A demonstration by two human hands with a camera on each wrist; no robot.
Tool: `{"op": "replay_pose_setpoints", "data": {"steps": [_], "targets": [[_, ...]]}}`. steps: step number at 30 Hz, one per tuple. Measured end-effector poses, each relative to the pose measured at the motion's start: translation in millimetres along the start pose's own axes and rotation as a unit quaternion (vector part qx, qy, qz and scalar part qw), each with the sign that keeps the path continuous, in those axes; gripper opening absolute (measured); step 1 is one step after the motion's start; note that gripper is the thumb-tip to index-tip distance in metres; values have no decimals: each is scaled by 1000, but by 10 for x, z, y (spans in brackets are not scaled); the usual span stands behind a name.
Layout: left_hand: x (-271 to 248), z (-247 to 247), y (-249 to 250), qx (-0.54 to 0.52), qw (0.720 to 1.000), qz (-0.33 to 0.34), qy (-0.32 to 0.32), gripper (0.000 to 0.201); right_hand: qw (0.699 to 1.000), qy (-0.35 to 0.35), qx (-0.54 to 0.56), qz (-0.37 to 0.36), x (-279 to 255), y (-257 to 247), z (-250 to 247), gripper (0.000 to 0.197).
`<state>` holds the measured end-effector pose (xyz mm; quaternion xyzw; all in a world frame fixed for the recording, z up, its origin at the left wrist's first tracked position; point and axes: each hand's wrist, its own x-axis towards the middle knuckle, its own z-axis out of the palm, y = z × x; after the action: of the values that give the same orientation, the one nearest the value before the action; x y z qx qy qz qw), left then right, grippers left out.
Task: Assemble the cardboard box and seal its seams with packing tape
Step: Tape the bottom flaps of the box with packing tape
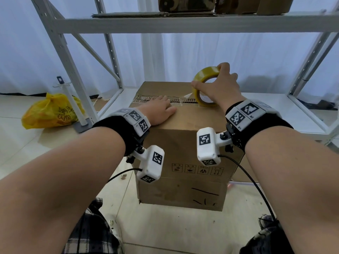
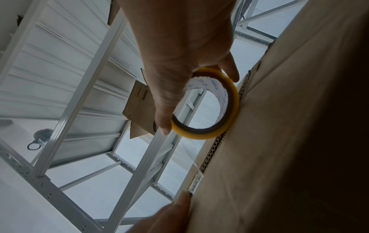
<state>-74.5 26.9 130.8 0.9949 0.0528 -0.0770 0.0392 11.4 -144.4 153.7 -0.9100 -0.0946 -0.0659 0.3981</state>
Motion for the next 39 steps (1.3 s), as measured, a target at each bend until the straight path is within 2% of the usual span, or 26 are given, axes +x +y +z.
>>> {"op": "replay_pose_setpoints", "data": {"steps": [4,8,11,14,16,18,22,25,29,32,39], "targets": [[74,-24,47,14,1000,4,4,57,1000,0,-13,2,11,-10,16,87],[77,0,9,10,999,39,17,54,999,-1,-33,0,-2,-36,26,89],[70,-14,-69,-14,999,30,27,51,1000,1,-30,-1,-21,-37,24,88],[88,16,-210,-2,997,-28,65,55,1000,1,-13,-4,-25,-19,-2,88],[118,58,-284,-6,992,-96,77,64,1000,0,-2,-6,-29,-9,-12,88],[148,76,-273,-7,986,-152,67,75,1000,-2,5,-9,-34,-3,-8,88],[178,63,-140,-11,984,-177,21,78,998,-23,40,-38,12,70,-104,87],[202,62,-116,-13,990,-141,18,78,997,-22,35,-66,46,182,-224,67],[232,56,46,-18,999,-43,21,71,999,-6,44,-14,72,281,-215,42],[270,62,161,-11,1000,7,17,68,999,-5,44,1,91,254,-166,35],[257,1,40,-6,1000,-2,2,67,997,-27,69,10,121,135,-81,37]]}}
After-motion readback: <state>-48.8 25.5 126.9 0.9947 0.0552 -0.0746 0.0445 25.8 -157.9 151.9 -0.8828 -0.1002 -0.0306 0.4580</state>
